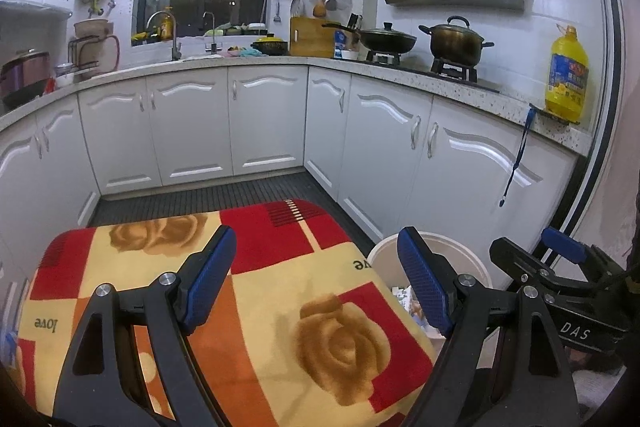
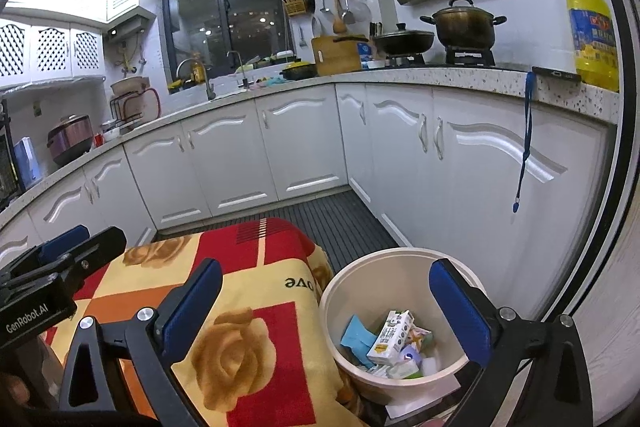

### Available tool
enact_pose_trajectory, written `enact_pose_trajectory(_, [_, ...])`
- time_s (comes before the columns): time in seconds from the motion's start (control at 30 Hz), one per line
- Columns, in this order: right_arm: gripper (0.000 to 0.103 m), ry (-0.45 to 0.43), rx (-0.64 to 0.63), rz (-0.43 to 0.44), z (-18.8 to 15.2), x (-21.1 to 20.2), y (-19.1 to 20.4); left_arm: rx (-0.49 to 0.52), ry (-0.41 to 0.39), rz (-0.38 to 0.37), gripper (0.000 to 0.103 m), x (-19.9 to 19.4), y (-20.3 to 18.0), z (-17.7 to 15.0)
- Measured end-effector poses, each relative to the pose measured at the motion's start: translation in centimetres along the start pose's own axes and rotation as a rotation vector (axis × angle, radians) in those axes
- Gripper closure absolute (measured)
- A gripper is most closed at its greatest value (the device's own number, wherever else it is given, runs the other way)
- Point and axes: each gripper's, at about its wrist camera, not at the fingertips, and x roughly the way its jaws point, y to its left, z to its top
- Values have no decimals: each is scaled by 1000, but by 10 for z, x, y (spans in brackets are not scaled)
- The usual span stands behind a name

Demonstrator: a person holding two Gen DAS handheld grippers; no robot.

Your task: Collect trash

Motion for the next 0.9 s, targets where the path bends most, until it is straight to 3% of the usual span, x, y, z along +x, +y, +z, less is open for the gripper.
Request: enact_pose_trajectory(0.9, [0,-7,-20,-11,-2,-3,6,32,-3,-1,21,1,-5,-1])
